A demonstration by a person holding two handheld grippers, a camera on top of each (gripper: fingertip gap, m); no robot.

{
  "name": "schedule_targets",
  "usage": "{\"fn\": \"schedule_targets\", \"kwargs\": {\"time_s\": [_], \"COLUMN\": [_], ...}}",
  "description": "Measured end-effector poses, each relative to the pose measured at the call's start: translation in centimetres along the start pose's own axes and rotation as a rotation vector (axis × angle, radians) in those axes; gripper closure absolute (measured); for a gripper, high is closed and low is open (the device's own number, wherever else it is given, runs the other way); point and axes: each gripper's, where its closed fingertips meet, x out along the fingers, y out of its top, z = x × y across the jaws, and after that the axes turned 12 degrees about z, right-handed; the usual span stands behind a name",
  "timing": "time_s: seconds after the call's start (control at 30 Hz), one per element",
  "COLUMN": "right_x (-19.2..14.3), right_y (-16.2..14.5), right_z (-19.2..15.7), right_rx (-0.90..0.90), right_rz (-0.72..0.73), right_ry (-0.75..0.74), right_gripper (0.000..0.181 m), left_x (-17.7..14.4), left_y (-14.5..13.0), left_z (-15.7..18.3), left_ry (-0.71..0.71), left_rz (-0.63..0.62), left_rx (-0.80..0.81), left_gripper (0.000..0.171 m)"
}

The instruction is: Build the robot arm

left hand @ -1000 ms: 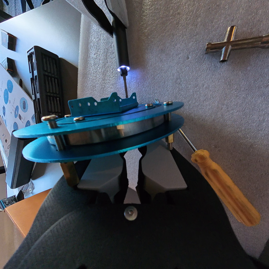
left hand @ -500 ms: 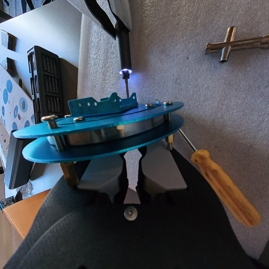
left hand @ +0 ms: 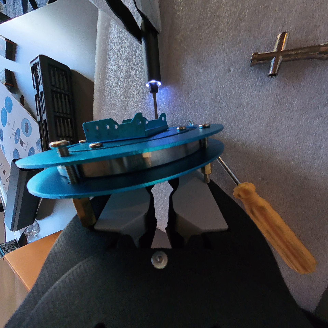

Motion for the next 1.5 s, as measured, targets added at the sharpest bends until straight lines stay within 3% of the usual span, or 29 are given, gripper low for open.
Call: {"fn": "schedule_targets", "kwargs": {"time_s": [0.33, 0.37, 0.47, 0.6, 0.7, 0.77, 0.93, 1.17, 1.5], "right_x": [-0.4, -0.4, -1.1, -2.6, -2.4, -1.5, 0.3, -0.7, -1.5], "right_y": [-0.3, 0.1, 3.7, 11.5, 15.0, 16.2, 15.7, 15.0, 14.1], "right_z": [0.0, 0.1, 0.1, -2.6, -4.3, -4.5, -4.1, -3.5, -3.1], "right_rx": [-0.015, -0.023, -0.033, -0.097, -0.295, -0.258, -0.18, -0.194, -0.164], "right_rz": [0.014, 0.031, 0.175, 0.457, 0.506, 0.491, 0.41, 0.386, 0.391], "right_ry": [-0.012, -0.03, -0.082, -0.07, -0.105, -0.085, -0.026, -0.068, -0.06], "right_gripper": [0.165, 0.159, 0.15, 0.135, 0.139, 0.148, 0.159, 0.172, 0.171], "left_x": [0.0, 0.0, 0.0, 0.0, 0.0, 0.0, 0.0, 0.1, 0.0], "left_y": [0.0, 0.0, 0.0, 0.0, 0.0, 0.0, 0.1, 0.3, 0.8], "left_z": [-0.1, -0.1, -0.1, -0.1, -0.1, -0.1, -0.1, -0.3, -0.3], "left_ry": [-0.006, -0.007, -0.008, -0.008, -0.008, -0.009, -0.003, 0.011, -0.009], "left_rz": [-0.036, -0.039, -0.045, -0.065, -0.076, -0.079, -0.08, -0.012, 0.23], "left_rx": [0.022, 0.025, 0.024, 0.037, 0.049, 0.049, 0.047, -0.022, -0.327], "left_gripper": [0.169, 0.169, 0.169, 0.169, 0.168, 0.169, 0.169, 0.169, 0.162]}}
